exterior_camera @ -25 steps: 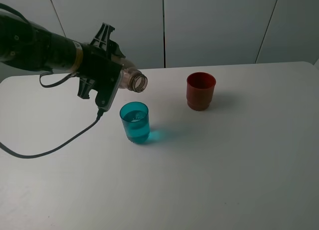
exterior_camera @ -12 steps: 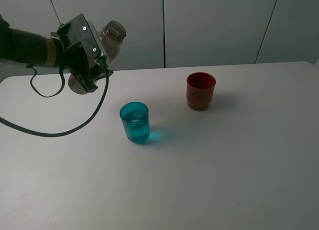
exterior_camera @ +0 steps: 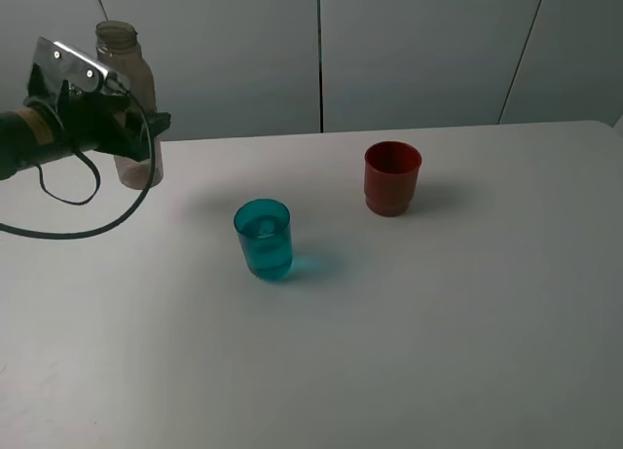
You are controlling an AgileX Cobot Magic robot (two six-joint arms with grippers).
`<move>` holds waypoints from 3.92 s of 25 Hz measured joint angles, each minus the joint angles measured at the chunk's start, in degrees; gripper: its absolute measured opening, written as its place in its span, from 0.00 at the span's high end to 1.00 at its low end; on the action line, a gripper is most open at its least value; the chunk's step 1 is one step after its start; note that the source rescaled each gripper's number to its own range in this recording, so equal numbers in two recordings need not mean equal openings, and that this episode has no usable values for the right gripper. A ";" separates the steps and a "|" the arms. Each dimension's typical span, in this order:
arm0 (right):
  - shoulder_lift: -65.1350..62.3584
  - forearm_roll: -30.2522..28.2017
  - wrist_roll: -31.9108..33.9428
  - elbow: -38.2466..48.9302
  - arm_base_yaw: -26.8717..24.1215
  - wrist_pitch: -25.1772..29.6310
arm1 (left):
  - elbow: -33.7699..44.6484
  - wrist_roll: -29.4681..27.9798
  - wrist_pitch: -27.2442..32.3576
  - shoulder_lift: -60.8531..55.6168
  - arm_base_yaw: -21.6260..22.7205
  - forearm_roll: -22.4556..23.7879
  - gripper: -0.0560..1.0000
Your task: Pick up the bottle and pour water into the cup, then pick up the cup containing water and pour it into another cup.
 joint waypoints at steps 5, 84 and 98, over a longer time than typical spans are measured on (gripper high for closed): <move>0.00 0.00 0.00 0.00 0.00 0.00 | -0.38 -0.20 -12.23 8.72 0.24 -4.40 0.95; 0.00 0.00 -0.03 0.00 0.00 0.00 | 19.83 -17.57 13.98 -29.01 -21.37 -3.95 0.02; 0.00 0.00 0.09 0.00 0.00 0.00 | 24.43 -28.25 11.83 -21.26 -21.37 8.94 0.02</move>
